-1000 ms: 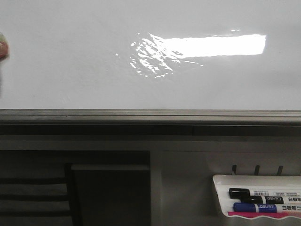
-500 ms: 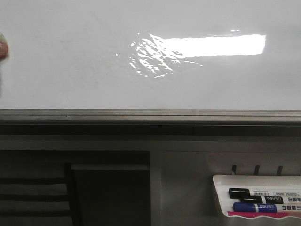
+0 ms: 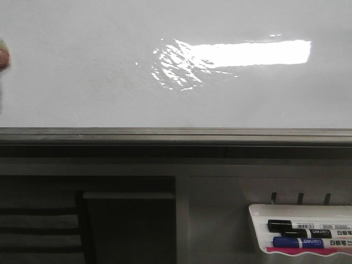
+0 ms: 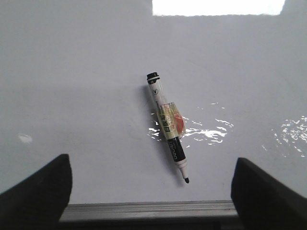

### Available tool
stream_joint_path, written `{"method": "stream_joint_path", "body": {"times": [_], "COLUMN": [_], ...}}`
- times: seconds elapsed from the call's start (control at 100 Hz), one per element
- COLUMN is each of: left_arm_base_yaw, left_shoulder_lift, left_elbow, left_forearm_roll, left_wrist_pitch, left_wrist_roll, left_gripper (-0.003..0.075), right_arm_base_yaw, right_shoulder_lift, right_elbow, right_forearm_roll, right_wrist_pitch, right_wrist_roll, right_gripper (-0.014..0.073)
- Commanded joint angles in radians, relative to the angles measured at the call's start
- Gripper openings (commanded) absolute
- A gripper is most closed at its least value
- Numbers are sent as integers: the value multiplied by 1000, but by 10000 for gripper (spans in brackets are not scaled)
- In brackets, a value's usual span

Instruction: Write number 7 on whiteboard

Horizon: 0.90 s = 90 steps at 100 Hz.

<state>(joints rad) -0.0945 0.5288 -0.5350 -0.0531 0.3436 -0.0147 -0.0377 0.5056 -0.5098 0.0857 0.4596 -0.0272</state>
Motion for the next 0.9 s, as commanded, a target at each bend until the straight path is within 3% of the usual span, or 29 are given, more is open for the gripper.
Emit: {"method": "stream_joint_path", "body": {"times": [0.0, 0.28, 0.89], "left_arm_base_yaw": [0, -84, -114], "left_shoulder_lift": [13, 182, 669], "left_elbow": [-32, -92, -260], "left_forearm_roll": [-9, -9, -8], "left_wrist_pitch": [-79, 1, -160], "left_wrist_roll": [-7, 62, 60], "left_gripper": [620, 620, 619], "right_arm_base_yaw": [-5, -5, -5], "right_shoulder_lift": [11, 11, 11], "right_elbow": [-34, -34, -34], "right_forearm_roll": [20, 25, 25], "right_wrist_pitch": [-75, -78, -78], "right_wrist_roll": [2, 2, 2], "right_gripper": [565, 565, 565]}}
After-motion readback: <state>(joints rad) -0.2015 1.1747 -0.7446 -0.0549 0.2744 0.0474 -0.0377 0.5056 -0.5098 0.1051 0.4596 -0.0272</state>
